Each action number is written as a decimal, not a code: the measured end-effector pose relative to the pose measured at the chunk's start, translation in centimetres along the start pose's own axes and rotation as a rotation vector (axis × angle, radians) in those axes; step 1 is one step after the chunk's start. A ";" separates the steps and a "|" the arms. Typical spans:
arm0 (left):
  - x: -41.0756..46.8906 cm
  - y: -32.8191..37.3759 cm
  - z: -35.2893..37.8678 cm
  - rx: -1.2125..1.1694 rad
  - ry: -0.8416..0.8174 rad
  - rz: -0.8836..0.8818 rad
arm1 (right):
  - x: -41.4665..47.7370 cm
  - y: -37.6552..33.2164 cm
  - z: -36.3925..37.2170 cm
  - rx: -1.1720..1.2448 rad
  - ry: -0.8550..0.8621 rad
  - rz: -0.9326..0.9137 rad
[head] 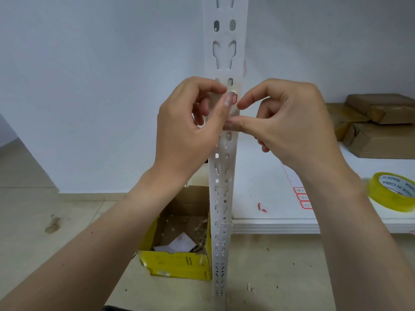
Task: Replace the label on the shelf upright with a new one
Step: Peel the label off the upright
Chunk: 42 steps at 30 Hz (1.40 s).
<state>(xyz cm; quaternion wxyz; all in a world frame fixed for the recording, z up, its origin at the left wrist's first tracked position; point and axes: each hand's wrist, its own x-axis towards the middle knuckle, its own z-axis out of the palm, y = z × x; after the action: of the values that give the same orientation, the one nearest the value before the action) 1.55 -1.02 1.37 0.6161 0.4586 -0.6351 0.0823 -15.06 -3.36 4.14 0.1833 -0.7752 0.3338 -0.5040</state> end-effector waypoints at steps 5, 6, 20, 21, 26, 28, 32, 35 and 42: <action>-0.1 -0.2 -0.2 -0.036 -0.010 -0.014 | 0.1 0.4 0.0 -0.033 0.033 -0.029; -0.1 -0.2 -0.3 -0.037 -0.021 -0.007 | 0.1 0.5 0.0 -0.029 0.043 -0.032; -0.7 -1.2 -0.2 -0.166 0.137 -0.141 | 0.6 1.9 2.1 -0.181 0.379 -0.326; -0.7 -1.2 0.0 -0.174 0.152 -0.151 | 0.7 2.1 2.3 -0.199 0.394 -0.338; -0.8 -0.9 0.5 -0.251 0.217 -0.208 | 0.9 2.4 3.0 -0.267 0.455 -0.364; -0.5 -0.7 0.8 -0.266 0.221 -0.210 | 0.9 2.4 3.2 -0.304 0.460 -0.367; 0.3 -0.2 1.1 -0.325 0.267 -0.216 | 0.6 2.3 3.4 -0.347 0.449 -0.360; 0.4 -0.1 1.3 -0.355 0.284 -0.231 | 0.4 2.0 3.7 -0.370 0.458 -0.360; 0.5 0.0 1.5 -0.378 0.291 -0.262 | 0.2 1.6 4.0 -0.396 0.444 -0.328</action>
<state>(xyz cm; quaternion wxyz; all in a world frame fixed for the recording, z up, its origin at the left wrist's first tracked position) 0.56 -2.24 1.49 0.7809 0.3971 -0.4792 -0.0530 -11.91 -4.90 1.58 -0.1314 -0.7104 0.3278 -0.6087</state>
